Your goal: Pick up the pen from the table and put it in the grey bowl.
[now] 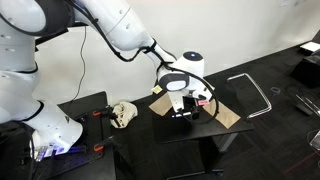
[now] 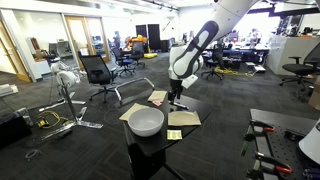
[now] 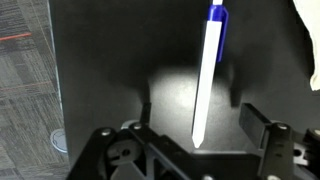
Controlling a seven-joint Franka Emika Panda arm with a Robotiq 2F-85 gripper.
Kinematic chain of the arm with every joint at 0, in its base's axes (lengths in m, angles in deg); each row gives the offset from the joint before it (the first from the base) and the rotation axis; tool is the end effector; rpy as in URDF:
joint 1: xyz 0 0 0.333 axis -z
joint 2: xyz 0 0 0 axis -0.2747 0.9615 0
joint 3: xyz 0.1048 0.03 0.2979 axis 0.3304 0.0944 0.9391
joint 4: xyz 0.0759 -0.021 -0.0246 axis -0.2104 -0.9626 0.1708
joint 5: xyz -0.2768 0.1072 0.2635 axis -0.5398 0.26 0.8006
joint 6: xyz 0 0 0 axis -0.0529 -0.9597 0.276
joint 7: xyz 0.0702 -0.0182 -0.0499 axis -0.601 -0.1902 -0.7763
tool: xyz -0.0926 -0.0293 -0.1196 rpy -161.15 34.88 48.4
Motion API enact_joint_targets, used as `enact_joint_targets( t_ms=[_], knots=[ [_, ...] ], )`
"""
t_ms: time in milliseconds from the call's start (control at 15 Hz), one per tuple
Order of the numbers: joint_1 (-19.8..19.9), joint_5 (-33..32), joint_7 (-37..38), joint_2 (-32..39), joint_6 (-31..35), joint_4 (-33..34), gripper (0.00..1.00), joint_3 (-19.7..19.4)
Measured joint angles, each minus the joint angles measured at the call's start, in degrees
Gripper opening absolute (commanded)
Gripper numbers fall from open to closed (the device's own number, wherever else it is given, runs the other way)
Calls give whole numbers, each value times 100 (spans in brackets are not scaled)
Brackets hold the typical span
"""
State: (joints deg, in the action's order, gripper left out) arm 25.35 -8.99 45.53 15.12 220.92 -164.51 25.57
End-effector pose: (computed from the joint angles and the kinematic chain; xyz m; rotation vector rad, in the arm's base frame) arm 0.6164 -0.1501 0.1213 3.0907 -0.2449 0.1233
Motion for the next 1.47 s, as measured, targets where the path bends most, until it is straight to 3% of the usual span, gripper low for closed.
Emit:
enact_joint_targets(
  t_ms=[533,1067,1467],
  knots=[
    [-9,0,119,76,122,51,0,-3],
    [-52,-13,127,75,120,80,3,-16],
    [-426,-337,130,-307,114,76,3,-132]
  ],
)
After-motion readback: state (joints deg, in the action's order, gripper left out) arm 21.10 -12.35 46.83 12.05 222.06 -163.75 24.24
